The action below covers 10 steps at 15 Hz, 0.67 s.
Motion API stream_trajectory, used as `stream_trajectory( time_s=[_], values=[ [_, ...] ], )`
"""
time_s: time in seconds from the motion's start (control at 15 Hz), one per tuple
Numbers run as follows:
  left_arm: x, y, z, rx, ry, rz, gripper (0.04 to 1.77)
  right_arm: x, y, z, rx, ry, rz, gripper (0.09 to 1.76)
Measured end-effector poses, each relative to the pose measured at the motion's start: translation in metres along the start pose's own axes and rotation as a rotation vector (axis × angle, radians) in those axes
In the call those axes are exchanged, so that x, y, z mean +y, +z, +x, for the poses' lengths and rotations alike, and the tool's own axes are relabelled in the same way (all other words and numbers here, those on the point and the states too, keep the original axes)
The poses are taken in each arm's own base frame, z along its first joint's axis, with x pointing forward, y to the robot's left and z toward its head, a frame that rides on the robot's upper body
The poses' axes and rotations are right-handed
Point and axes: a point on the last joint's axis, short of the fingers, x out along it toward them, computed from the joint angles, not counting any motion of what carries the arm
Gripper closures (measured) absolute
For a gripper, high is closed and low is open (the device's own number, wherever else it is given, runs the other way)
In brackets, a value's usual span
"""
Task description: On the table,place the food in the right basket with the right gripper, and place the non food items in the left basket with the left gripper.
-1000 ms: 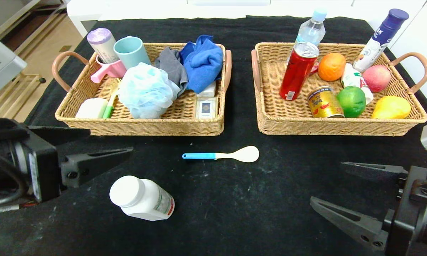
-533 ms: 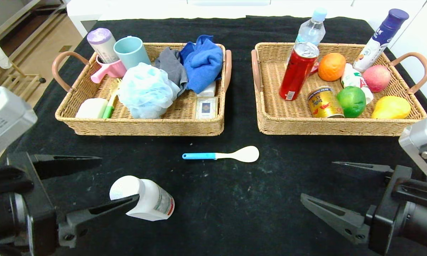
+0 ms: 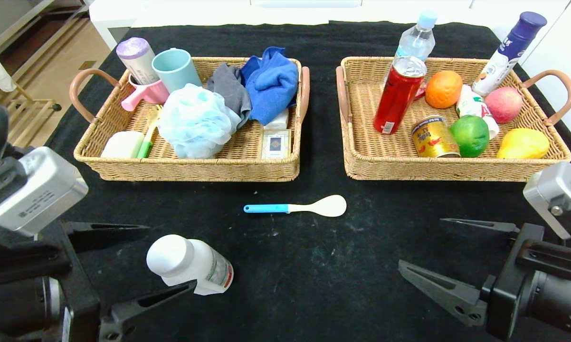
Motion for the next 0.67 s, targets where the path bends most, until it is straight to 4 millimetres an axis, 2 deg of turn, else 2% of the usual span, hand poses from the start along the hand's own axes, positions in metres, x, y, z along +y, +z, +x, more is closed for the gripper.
stream_trajectory(
  time_s=[0.67],
  values=[
    [0.000,-0.002,0.032,0.046,0.056,0.021,0.10,0.000,0.003,-0.004,-0.020,0.001,-0.001,0.14]
  ],
)
